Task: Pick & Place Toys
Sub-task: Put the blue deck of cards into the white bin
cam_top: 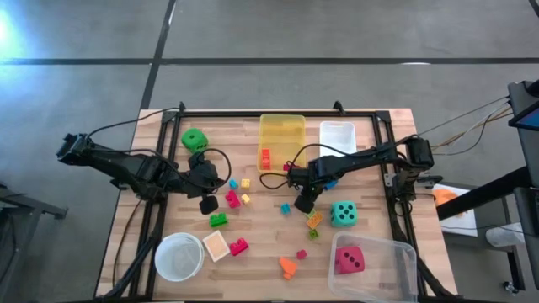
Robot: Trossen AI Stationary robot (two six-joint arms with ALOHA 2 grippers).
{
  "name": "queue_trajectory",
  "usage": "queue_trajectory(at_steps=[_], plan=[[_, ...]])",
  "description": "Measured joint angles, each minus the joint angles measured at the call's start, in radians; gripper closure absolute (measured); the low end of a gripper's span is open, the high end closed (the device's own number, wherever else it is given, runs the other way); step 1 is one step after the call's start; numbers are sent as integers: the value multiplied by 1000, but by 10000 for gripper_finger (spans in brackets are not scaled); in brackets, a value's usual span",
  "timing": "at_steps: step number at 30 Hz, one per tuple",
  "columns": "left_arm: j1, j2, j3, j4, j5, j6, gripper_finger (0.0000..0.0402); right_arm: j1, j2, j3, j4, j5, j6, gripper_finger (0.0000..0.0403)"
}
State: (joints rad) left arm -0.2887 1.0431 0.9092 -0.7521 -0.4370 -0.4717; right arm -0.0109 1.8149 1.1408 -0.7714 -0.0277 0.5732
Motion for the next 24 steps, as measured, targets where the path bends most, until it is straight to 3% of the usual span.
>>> queue_trajectory(at_steps=[8, 24], plan=[[0, 0, 0, 0, 0, 0, 401, 0, -30, 18, -53, -10, -2, 345], [0, 0, 0, 0, 0, 0, 401, 4, -159, 252, -331, 68, -11, 345]])
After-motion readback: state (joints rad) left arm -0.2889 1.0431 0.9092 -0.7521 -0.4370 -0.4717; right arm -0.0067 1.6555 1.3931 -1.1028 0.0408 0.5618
